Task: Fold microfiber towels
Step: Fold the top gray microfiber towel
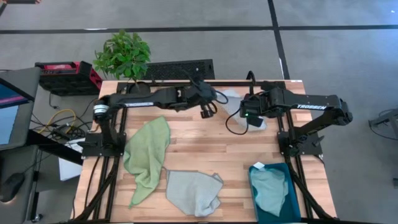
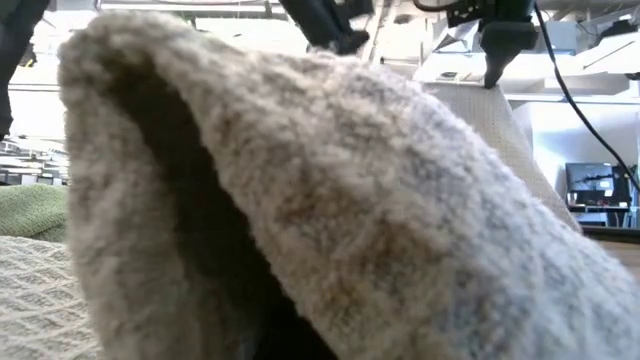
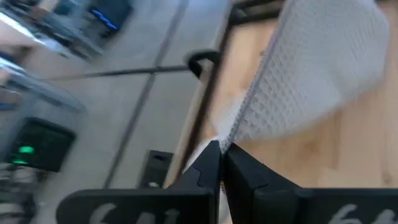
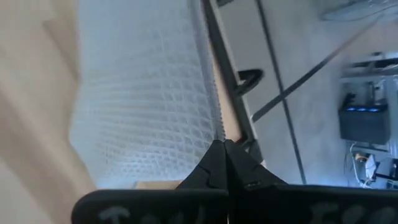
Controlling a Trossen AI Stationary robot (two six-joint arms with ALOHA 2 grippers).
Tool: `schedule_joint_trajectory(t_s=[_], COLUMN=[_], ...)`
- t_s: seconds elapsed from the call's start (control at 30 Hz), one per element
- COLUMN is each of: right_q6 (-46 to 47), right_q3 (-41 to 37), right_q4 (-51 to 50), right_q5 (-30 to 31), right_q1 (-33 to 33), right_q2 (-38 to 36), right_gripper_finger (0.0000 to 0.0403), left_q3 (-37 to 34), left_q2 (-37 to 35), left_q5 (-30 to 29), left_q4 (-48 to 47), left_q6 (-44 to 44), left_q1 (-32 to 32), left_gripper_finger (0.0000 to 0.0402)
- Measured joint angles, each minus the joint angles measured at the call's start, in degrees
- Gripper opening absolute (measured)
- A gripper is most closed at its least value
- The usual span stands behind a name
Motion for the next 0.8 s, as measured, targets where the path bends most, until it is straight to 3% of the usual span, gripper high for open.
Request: schedule_joint_trajectory(t_s=[0.3,0.53,0.67,0.8], right_q6=[-0.8,-8.4,-9.3,-12.2], right_q3=[1.5,4.4,4.7,4.7], right_q4=[6.9,16.6,17.4,17.2], right_q5=[9.2,9.7,4.9,-7.1], right_q1=[-2.1,-3.2,-4.2,-5.5], right_q2=[-0.4,-0.5,-0.5,-0.3], right_gripper_finger=[0.0002,0.0002,0.0002,0.0002], left_q3=[0.0,0.0,0.0,0.0], left_q2=[-7.9,-9.7,-9.7,-9.6], left_q5=[-3.3,-4.7,-4.5,-2.2], left_q4=[-4.3,-12.8,-14.7,-14.9], left_q6=[1.7,1.3,0.3,-0.9], left_q1=[0.2,1.5,2.2,2.7], left_gripper_finger=[0.0000,0.0000,0.0000,0.0000])
